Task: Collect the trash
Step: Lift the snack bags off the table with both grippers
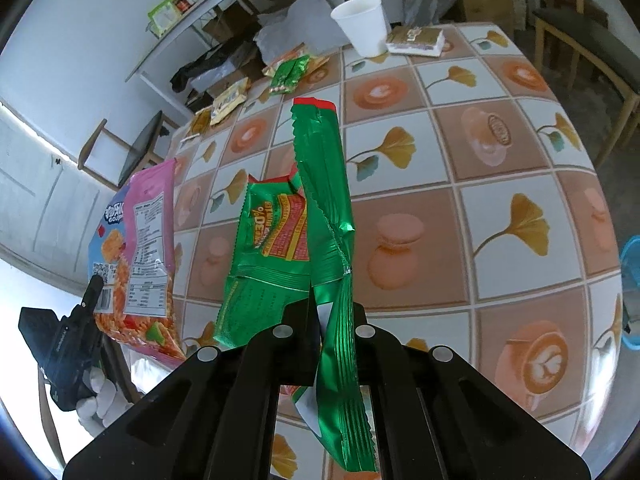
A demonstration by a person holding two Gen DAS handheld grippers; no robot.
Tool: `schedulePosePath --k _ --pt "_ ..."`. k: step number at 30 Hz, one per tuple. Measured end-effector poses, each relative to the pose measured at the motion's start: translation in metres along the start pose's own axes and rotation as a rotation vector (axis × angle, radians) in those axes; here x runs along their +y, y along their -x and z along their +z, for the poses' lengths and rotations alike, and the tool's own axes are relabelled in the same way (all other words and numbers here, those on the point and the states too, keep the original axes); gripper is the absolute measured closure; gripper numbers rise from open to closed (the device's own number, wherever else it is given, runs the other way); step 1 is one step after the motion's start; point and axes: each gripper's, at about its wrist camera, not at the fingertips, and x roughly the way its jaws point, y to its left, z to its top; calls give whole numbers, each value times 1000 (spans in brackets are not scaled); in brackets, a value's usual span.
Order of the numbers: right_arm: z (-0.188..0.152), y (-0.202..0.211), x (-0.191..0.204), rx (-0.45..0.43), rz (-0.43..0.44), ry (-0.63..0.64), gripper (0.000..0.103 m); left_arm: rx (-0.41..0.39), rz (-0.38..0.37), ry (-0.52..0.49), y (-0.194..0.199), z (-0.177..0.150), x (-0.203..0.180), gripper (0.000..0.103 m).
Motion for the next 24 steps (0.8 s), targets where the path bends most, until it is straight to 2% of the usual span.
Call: schedulePosePath --k 15,21,24 --pt "7 23 -9 -63 14 -16 102 -28 -21 18 11 8 -5 98" --pt "5 44 -25 -121 30 -44 102 -39 -35 -28 21 15 -29 98" --pt "-1 66 -44 -169 29 -82 102 -27 -67 -66 18 16 -51 98"
